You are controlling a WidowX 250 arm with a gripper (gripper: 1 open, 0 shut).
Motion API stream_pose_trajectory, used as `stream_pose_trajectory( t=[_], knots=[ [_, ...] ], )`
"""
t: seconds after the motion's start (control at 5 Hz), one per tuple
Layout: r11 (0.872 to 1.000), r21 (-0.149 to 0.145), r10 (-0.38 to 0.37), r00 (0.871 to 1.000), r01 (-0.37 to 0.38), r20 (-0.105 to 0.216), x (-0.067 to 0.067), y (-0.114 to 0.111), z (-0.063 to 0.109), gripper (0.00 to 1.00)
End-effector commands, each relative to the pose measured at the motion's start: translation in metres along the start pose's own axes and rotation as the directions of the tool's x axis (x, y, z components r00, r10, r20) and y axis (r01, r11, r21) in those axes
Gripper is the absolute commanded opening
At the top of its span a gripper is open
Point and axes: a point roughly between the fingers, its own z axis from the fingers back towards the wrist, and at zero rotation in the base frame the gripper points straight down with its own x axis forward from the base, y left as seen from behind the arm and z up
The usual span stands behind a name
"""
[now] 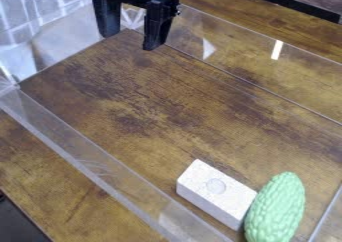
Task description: Remove the white object from inside the blue tray and put it on the table
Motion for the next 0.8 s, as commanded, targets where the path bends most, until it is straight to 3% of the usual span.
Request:
stream_pose_trajectory(
  t=[0.0, 0.2, 0.4, 0.6],
  knots=[
    [1.000, -0.002, -0.017, 1.000, 0.017, -0.013, -0.002, -0.005, -0.006, 1.00],
    [0.994, -0.007, -0.111, 0.994, 0.110, -0.017, -0.013, -0.026, -0.017, 1.00],
    [0.970, -0.002, -0.245, 0.970, 0.245, -0.002, -0.034, -0.060, -0.022, 1.00],
    [0.951, 0.020, -0.308, 0.951, 0.308, 0.014, -0.032, -0.084, -0.035, 1.00]
  ],
)
